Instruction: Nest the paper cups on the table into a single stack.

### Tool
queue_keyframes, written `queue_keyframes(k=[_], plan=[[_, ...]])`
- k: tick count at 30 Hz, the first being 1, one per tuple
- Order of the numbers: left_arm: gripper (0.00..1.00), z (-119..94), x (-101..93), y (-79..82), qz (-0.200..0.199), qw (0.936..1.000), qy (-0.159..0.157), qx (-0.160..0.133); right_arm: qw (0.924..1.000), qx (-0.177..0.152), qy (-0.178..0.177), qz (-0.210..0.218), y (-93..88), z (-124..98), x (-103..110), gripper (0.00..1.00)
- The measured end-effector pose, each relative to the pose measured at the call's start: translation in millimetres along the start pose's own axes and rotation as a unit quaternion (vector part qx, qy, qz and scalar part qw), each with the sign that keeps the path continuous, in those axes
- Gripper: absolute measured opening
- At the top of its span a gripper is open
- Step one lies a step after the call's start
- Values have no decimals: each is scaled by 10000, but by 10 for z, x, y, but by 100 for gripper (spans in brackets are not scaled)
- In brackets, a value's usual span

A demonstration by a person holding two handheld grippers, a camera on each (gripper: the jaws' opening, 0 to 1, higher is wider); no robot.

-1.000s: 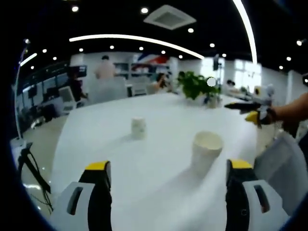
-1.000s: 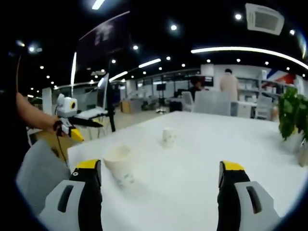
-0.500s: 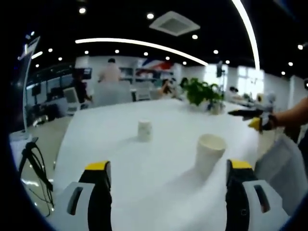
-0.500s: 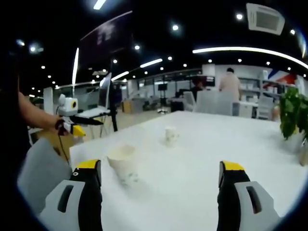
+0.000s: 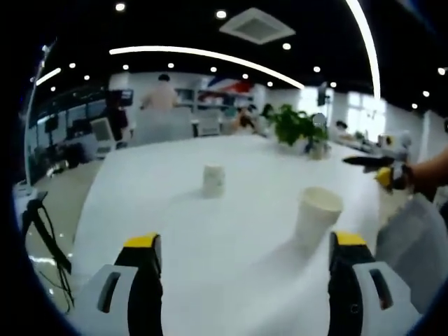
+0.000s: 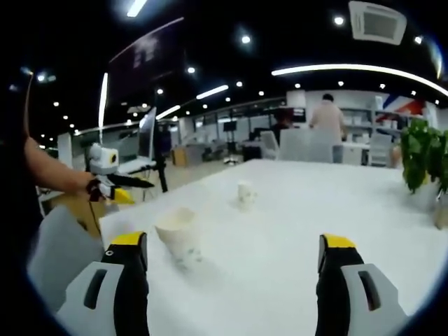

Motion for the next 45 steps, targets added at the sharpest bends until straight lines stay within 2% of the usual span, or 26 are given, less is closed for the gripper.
queue_keyframes(k=[3, 5, 12, 16, 18, 23, 40, 45], plan=[[99, 76, 39, 6, 49, 10000, -47, -21, 10000, 8, -24, 31, -11, -4, -11, 100], [99, 152, 58, -13, 223, 9997, -74, 72, 10000, 24, -37, 41, -19, -7, -15, 100], [99, 387, 120, 23, 115, 9998, -160, 21, 9999, 49, -83, 69, -38, -23, -37, 100], [99, 546, 158, 98, 37, 9998, -169, -90, 9999, 65, -112, 82, -54, -21, -55, 100], [99, 641, 178, 163, 155, 9995, -180, -218, 9999, 71, -120, 90, -60, -18, -64, 100], [99, 849, 192, 240, 310, 9989, -237, -273, 9998, 74, -146, 125, -64, -9, -79, 100], [99, 1648, 298, 397, 640, 9968, -382, -285, 9996, 72, -187, 209, -55, 11, -166, 100], [96, 1843, 335, 439, 752, 9958, -434, -286, 9994, 97, -222, 228, -43, 2, -216, 100]])
Point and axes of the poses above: the point that each gripper's makers call its tool centre point, and the gripper's own axes: z roughly forward along the fingers, x roughly to its left, y roughly out of its top, the point moved 2 cm from there along -z, roughly backward along the fingers, and after that the axes turned 10 degrees about z, right-handed, at the moved point
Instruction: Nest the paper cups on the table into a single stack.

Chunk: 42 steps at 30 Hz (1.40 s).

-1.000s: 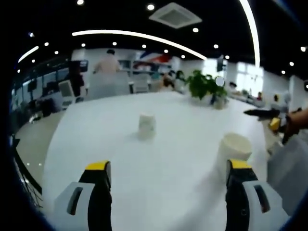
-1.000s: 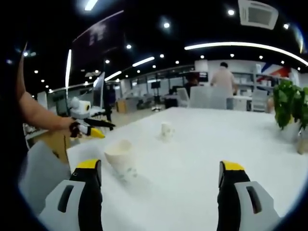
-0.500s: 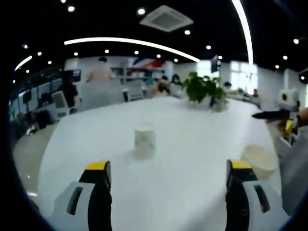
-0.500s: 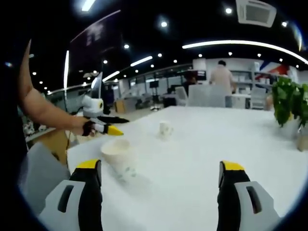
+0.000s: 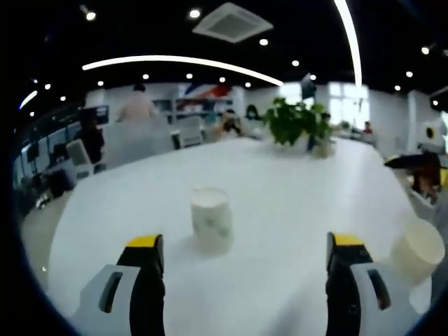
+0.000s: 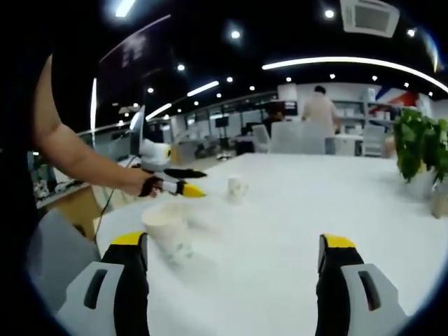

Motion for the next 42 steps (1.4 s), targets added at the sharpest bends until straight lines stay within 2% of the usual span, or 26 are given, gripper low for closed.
queue_keyframes(k=[3, 11, 13, 23, 29, 34, 42], plan=[[96, 140, 54, -10, -77, 10000, -17, 30, 10000, 19, -14, 2, 7, -2, -13, 100], [92, 343, 113, -6, -168, 9998, 71, 46, 10000, 36, -36, 42, 16, 21, -44, 100], [91, 438, 207, -38, -210, 9997, 121, 58, 10000, 43, -31, 55, 12, 32, -46, 100], [82, 676, 314, -141, -250, 9993, 203, 171, 9998, 72, -51, 151, -29, 86, -73, 100], [76, 787, 330, -167, -259, 9993, 184, 205, 9998, 84, -67, 174, -42, 95, -81, 100], [68, 869, 302, -261, -220, 9991, 120, 351, 9997, 99, -90, 200, -70, 107, -107, 100], [57, 891, 320, -223, -164, 9993, 147, 312, 9996, 110, -95, 230, -82, 127, -95, 100]])
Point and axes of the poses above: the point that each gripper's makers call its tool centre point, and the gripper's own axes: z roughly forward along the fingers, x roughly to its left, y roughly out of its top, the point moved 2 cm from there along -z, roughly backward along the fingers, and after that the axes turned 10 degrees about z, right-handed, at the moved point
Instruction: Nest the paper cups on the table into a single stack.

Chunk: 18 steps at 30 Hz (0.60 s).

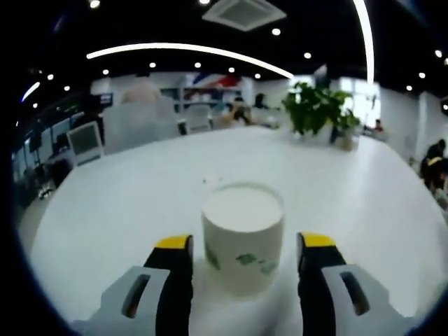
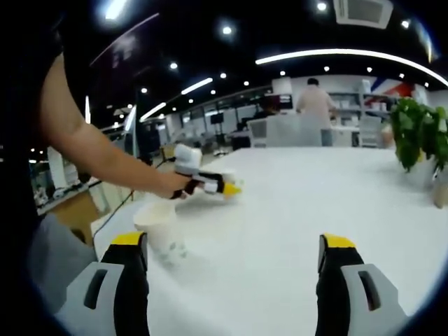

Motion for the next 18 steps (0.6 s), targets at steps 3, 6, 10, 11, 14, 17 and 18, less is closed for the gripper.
queue_keyframes(k=[3, 6, 10, 11, 14, 17, 18], plan=[[45, 5, -35, -14, -55, 9999, -143, 66, 10000, 8, 3, 4, -10, 3, 6, 100], [42, -1, -33, -19, -26, 9999, -151, 72, 10000, 3, 17, 13, -10, 8, 16, 100], [41, -8, -32, -21, 22, 9998, -187, 92, 10000, -5, 28, 13, -4, 10, 28, 100], [41, -11, -31, -20, 31, 9998, -191, 94, 10000, 0, 27, 8, -6, 9, 28, 100], [40, -17, -29, -1, 28, 9998, -205, 80, 10000, 8, 31, 7, -12, 9, 33, 100], [40, -21, -46, 15, 33, 9996, -282, 93, 10000, 25, 41, -1, -18, 9, 45, 100], [40, -20, -47, 23, 34, 9995, -297, 94, 10000, 28, 46, -5, -18, 10, 48, 100]])
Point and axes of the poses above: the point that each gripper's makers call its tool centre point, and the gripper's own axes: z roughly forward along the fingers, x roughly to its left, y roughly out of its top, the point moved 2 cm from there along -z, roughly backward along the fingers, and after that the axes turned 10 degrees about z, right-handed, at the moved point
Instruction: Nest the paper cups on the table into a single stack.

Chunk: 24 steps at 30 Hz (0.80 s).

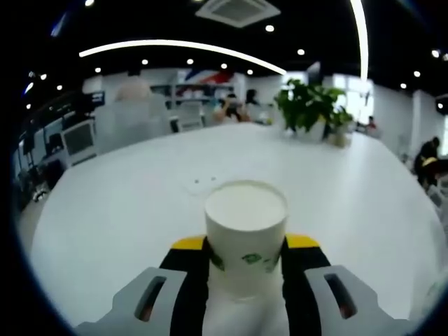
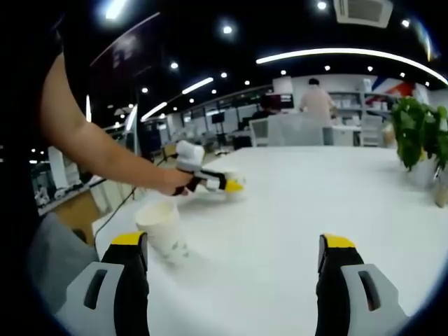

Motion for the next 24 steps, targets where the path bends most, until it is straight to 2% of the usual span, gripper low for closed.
queue_keyframes(k=[24], plan=[[39, -168, -61, 458, 43, 9989, -465, 47, 9999, -28, 108, -116, 27, -18, 119, 100]])
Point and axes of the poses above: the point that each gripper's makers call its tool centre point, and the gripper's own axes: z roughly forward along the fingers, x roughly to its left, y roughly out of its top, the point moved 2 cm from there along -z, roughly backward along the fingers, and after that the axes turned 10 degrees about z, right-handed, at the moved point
